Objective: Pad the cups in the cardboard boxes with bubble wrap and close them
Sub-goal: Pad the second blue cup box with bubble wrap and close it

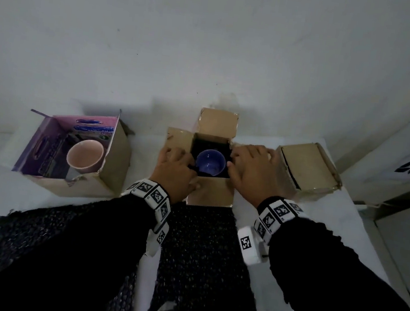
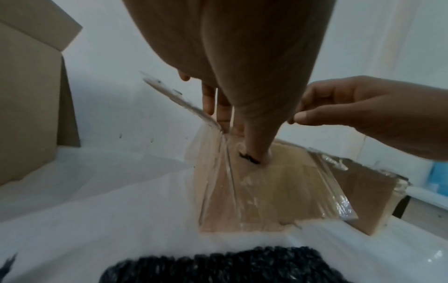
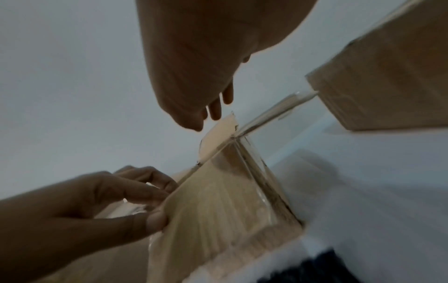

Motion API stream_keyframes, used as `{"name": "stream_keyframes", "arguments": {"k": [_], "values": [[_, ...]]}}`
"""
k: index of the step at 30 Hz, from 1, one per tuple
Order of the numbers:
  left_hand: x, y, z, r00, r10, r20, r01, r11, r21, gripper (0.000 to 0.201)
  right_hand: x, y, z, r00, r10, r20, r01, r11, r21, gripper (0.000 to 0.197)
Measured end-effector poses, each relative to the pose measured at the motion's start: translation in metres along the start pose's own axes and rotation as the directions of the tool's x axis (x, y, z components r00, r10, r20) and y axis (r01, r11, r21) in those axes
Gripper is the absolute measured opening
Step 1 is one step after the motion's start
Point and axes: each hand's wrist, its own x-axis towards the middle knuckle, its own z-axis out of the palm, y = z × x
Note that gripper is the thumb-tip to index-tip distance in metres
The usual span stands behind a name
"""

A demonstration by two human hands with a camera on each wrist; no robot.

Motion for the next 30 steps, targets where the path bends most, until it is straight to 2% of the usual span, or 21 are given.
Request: {"name": "stream_keyframes", "arguments": {"k": [2, 4, 6, 8, 10, 12, 14, 16, 19, 21, 22, 25, 27, 28, 30], "values": [[-0.014, 0.004, -0.002, 0.996, -0.016, -0.091, 0.012, 0.999, -0.043, 0.036, -0.025, -0.002, -0.007, 0.979, 0.134, -0.155, -0.102, 0.975, 0.197, 0.012], [-0.028, 0.007, 0.000, 0.973, -0.019, -0.229, -0.003, 0.995, -0.095, 0.027, -0.052, -0.006, -0.006, 0.928, 0.323, -0.184, -0.222, 0.879, 0.422, 0.015], [-0.043, 0.012, 0.002, 0.953, -0.031, -0.303, -0.019, 0.987, -0.161, 0.023, -0.080, -0.013, 0.006, 0.897, 0.441, -0.015, -0.385, 0.800, 0.459, 0.015], [-0.055, 0.018, 0.002, 0.962, -0.036, -0.272, -0.018, 0.981, -0.195, 0.025, -0.104, -0.023, 0.017, 0.853, 0.465, 0.238, -0.522, 0.777, 0.353, 0.025], [-0.066, 0.023, 0.001, 0.982, -0.036, -0.185, -0.007, 0.974, -0.225, 0.027, -0.121, -0.031, 0.026, 0.784, 0.429, 0.450, -0.566, 0.792, 0.231, 0.049], [-0.077, 0.027, 0.004, 0.993, -0.020, -0.112, -0.008, 0.970, -0.244, 0.028, -0.132, -0.037, 0.031, 0.730, 0.397, 0.556, -0.560, 0.814, 0.154, 0.064], [-0.087, 0.029, 0.006, 0.997, -0.012, -0.076, -0.007, 0.968, -0.252, 0.030, -0.139, -0.037, 0.033, 0.704, 0.396, 0.590, -0.555, 0.825, 0.109, 0.063], [-0.094, 0.027, 0.009, 0.999, -0.023, -0.048, 0.010, 0.966, -0.260, 0.032, -0.143, -0.035, 0.030, 0.690, 0.377, 0.618, -0.555, 0.824, 0.116, 0.052], [-0.099, 0.022, 0.012, 0.998, -0.059, -0.022, 0.049, 0.949, -0.311, 0.044, -0.137, -0.032, 0.015, 0.703, 0.325, 0.632, -0.579, 0.778, 0.244, 0.009], [-0.099, 0.018, 0.010, 0.994, -0.107, 0.019, 0.107, 0.929, -0.355, 0.072, -0.125, -0.031, 0.000, 0.698, 0.234, 0.677, -0.583, 0.735, 0.347, 0.027], [-0.098, 0.016, 0.006, 0.988, -0.138, 0.069, 0.154, 0.911, -0.381, 0.090, -0.117, -0.032, -0.010, 0.688, 0.182, 0.702, -0.590, 0.704, 0.396, 0.030], [-0.093, 0.009, -0.010, 0.965, -0.159, 0.210, 0.251, 0.798, -0.547, 0.128, -0.088, -0.034, -0.043, 0.662, 0.042, 0.748, -0.599, 0.629, 0.495, 0.010], [-0.089, 0.004, -0.026, 0.965, -0.115, 0.234, 0.249, 0.671, -0.698, 0.135, -0.067, -0.036, -0.065, 0.687, -0.013, 0.727, -0.576, 0.600, 0.555, 0.020], [-0.085, 0.001, -0.035, 0.971, -0.095, 0.221, 0.231, 0.626, -0.745, 0.131, -0.057, -0.037, -0.073, 0.715, -0.027, 0.699, -0.555, 0.585, 0.591, 0.027], [-0.077, -0.003, -0.054, 0.986, -0.069, 0.151, 0.162, 0.604, -0.781, 0.108, -0.038, -0.039, -0.090, 0.764, 0.002, 0.645, -0.529, 0.575, 0.624, 0.043]]}}
